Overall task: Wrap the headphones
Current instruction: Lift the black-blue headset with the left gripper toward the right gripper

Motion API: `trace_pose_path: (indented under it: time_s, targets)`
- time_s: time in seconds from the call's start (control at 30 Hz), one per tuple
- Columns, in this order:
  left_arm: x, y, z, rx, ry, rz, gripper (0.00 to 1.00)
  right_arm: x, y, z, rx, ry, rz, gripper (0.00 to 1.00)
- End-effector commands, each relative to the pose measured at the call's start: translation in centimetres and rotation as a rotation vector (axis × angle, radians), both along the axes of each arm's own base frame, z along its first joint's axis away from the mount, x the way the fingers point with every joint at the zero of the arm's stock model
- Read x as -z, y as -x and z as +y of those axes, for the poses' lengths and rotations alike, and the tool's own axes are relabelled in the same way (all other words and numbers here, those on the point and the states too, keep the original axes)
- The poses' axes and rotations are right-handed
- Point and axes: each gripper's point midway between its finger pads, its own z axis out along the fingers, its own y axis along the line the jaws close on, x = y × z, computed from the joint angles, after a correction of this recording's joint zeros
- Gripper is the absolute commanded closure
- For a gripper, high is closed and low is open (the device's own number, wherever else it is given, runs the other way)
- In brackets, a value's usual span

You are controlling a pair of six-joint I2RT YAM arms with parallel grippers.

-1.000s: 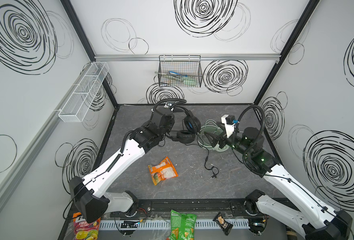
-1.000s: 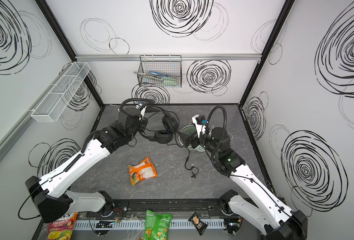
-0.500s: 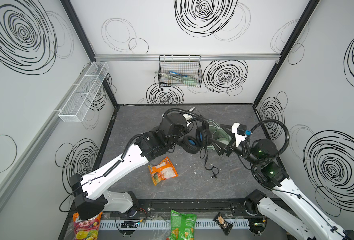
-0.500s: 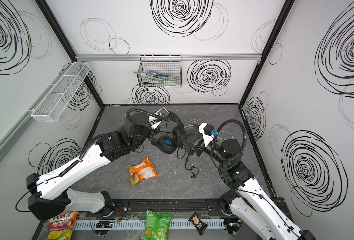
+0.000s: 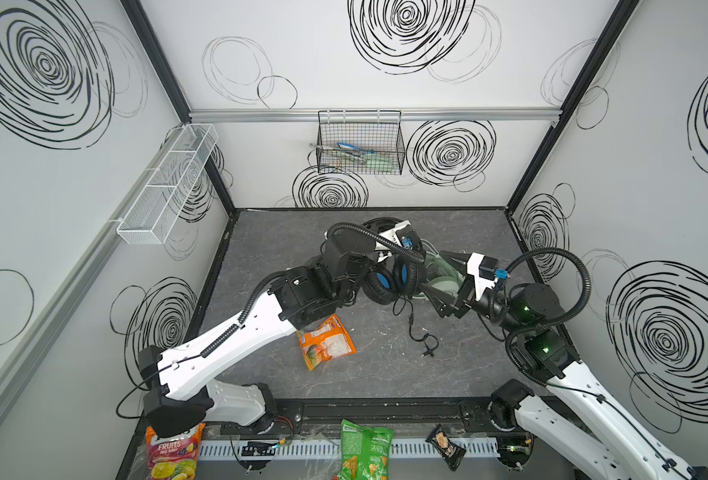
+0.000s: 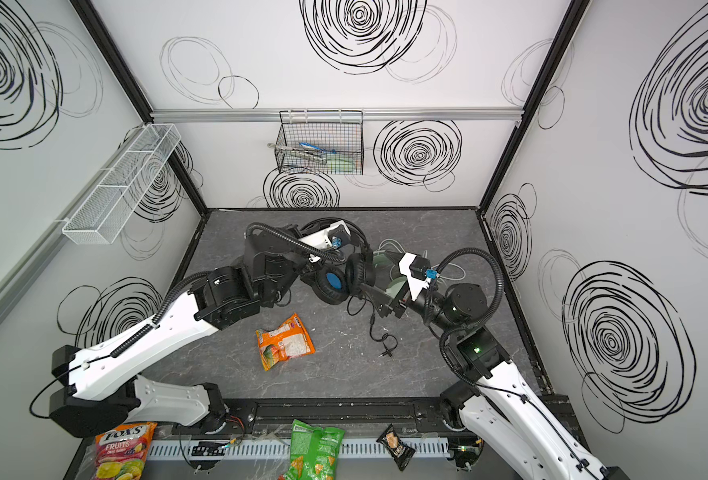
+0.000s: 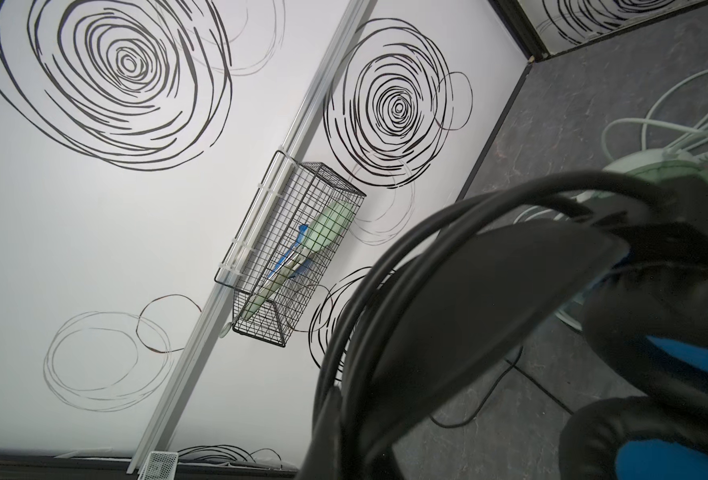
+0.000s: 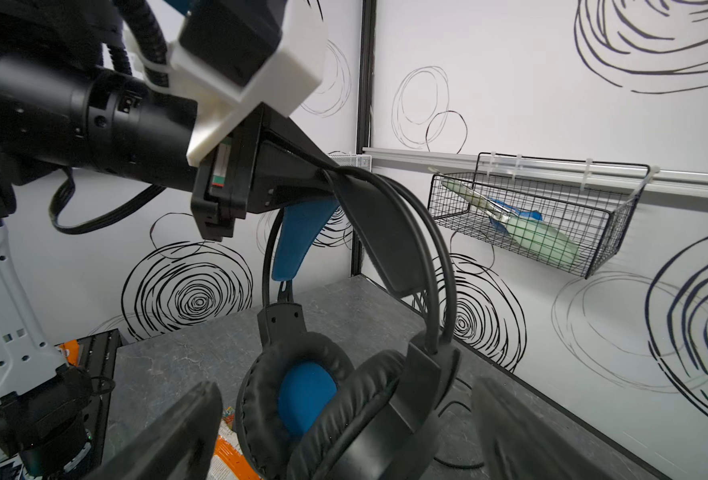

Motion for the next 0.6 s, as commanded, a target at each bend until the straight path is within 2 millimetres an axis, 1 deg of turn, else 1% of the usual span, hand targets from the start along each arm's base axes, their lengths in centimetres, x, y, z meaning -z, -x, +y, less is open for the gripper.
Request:
trace_pose_path:
  time_s: [0.0, 0.17, 0.3, 0.33, 0.47, 0.57]
  targets:
    - [-3.1, 0.8, 1.5, 0.009, 0.107, -0.063, 1.0, -0.5, 0.8, 0.3, -0.043, -0.012, -0.045, 0.03]
    - [-1.0, 1.3, 2.3, 0.046, 0.142, 0.01, 1.0, 0.3, 0.6, 1.2, -0.08, 0.002, -0.018, 0.03]
    - [-0.5, 1.6, 3.0, 0.074, 0.17, 0.031, 1.0, 0.5, 0.6, 1.9, -0.109, 0.007, -0.016, 0.02]
    - [-0.7, 1.5, 3.3, 0.066, 0.181, 0.027, 1.0, 0.7, 0.4, 2.0, -0.111, 0.007, -0.01, 0.02]
    - [-2.5, -0.1, 6.2, -0.028, 0.29, 0.04, 1.0, 1.3, 0.1, 2.6, -0.116, 0.018, 0.015, 0.01]
    - [-4.0, -0.8, 8.1, -0.077, 0.374, 0.047, 1.0, 2.4, 0.2, 2.9, -0.126, 0.026, 0.042, 0.0]
